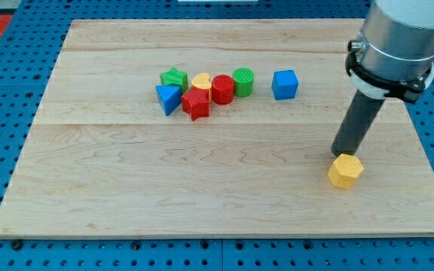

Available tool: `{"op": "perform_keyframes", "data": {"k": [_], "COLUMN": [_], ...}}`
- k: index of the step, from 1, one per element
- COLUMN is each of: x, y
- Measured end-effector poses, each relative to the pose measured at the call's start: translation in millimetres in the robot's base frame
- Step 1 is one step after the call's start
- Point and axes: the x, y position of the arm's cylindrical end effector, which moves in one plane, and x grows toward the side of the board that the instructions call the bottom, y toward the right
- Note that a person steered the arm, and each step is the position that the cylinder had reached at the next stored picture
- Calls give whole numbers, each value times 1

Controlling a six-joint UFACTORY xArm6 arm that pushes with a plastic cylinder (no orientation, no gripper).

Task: Move the yellow heart towards the yellow hexagon

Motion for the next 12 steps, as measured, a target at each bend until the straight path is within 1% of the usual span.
{"op": "perform_keyframes", "data": {"k": [1,2,3,4,5,6,7,8,9,10,11,12], "x": [-44,-105,-182,-232,-209,-171,-142,-137,-102,-99,-106,-46], "y": [1,5,10,-48,-132,-187,-228,-260,-207,-176,-199,-119]}}
